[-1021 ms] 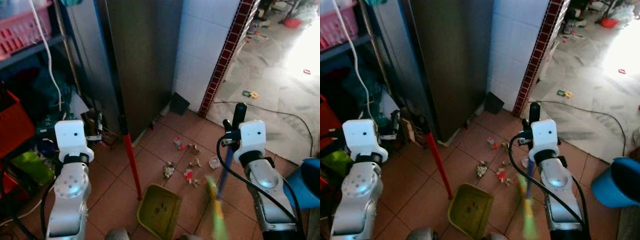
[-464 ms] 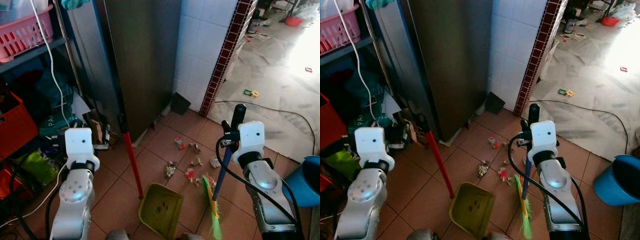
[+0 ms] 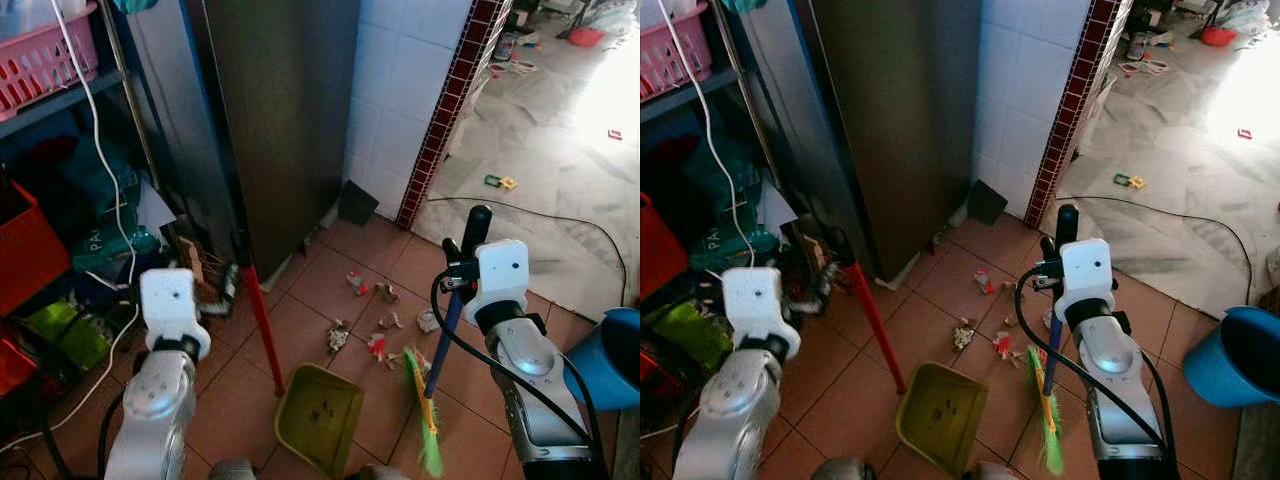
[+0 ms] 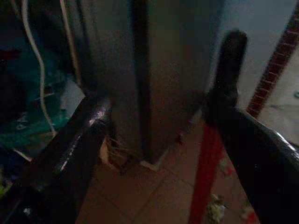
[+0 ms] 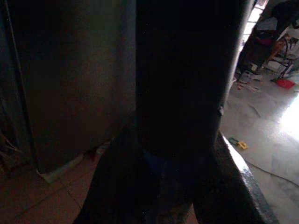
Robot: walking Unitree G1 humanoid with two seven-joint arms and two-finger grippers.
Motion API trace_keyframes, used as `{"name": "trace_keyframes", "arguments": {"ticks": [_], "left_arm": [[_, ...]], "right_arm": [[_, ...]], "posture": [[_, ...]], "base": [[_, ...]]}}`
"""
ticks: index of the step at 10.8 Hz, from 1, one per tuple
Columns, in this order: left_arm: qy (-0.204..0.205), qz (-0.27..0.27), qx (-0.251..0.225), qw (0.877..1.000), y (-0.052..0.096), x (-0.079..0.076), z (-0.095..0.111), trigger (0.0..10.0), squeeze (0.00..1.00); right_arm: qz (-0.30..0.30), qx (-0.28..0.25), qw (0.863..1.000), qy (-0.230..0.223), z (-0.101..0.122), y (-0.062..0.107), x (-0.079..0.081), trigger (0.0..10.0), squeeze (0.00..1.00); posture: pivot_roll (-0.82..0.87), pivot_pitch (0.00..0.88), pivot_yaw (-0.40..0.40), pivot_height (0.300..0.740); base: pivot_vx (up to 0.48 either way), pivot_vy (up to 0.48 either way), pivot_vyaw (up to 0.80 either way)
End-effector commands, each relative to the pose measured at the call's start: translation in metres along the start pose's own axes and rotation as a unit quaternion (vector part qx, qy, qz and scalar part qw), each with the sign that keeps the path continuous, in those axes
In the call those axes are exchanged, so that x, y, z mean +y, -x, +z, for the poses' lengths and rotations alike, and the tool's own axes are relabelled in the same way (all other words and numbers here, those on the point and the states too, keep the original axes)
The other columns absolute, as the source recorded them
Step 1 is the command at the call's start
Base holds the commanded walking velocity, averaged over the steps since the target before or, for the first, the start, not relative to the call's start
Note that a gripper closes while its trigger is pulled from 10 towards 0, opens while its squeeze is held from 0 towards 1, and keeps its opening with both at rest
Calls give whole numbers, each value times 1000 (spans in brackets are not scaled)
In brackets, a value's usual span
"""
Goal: Sweep floor
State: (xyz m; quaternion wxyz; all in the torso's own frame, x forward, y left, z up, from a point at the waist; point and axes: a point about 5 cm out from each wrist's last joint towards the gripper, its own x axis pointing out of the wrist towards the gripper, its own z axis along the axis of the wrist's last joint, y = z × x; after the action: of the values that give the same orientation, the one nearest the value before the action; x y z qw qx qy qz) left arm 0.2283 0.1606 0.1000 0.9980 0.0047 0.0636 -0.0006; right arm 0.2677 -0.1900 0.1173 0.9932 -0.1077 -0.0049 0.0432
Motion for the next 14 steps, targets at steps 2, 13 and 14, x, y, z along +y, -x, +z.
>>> {"name": "trace_keyframes", "arguments": {"ticks": [2, 13, 14], "left_arm": [[-1, -30, -5, 1000, 1, -5, 5, 10000, 0], [5, -96, 20, 995, -42, -6, -13, 10000, 0], [5, -97, 18, 995, -52, -2, -16, 10000, 0]], "right_arm": [[-1, -12, 1000, 8, 5, -2, -3, 10000, 0], [0, -4, 999, 33, 10, 11, -17, 10000, 0], [-3, -8, 999, 42, 14, 13, -22, 10000, 0]], "posture": [[31, 77, -33, 740], [-80, 135, -44, 740], [-104, 136, -45, 740]], "base": [[0, 0, 0], [0, 0, 0], [0, 0, 0]]}}
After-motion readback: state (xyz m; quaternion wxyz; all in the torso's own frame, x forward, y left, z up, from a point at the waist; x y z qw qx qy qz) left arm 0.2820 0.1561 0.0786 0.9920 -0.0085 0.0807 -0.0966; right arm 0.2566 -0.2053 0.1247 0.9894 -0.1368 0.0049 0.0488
